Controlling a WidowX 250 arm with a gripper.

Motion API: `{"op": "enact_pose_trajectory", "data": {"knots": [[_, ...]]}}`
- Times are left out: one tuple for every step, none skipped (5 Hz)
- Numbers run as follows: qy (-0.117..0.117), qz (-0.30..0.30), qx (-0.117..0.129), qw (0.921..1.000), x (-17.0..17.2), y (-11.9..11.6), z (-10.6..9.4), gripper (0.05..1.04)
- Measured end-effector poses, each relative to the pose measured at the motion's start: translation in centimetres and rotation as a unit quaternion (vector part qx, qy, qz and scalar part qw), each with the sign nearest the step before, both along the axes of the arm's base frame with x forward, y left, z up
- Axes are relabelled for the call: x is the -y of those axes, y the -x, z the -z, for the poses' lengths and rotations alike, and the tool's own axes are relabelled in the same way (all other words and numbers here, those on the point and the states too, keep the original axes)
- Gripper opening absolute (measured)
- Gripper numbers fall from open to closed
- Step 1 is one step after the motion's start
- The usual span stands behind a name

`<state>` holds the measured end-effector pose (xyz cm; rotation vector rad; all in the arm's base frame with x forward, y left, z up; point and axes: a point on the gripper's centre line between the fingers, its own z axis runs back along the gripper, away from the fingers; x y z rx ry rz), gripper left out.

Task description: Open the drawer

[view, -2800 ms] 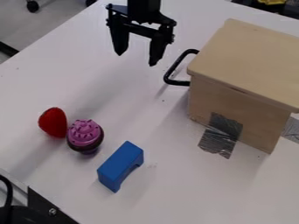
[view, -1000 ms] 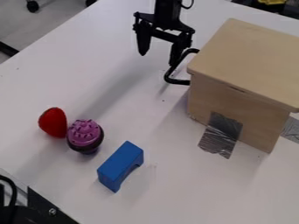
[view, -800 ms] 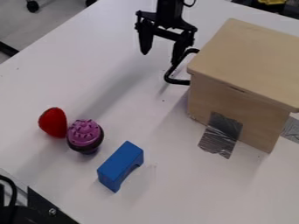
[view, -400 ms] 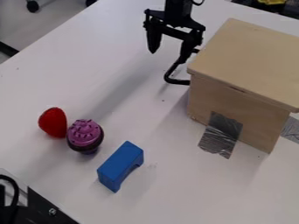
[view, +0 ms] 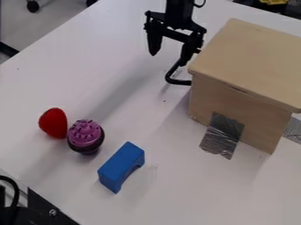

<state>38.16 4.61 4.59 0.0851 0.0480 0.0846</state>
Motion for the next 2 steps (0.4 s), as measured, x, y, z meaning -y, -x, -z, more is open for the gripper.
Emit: {"op": "enact_pose_trajectory", "data": {"knots": [[0.0,0.002,-0.025,0.9997,0.0,1.7,2.0,0.998],[-0.001,0.003,-0.036,0.9994,-0.2,2.7,3.0,0.998]]}}
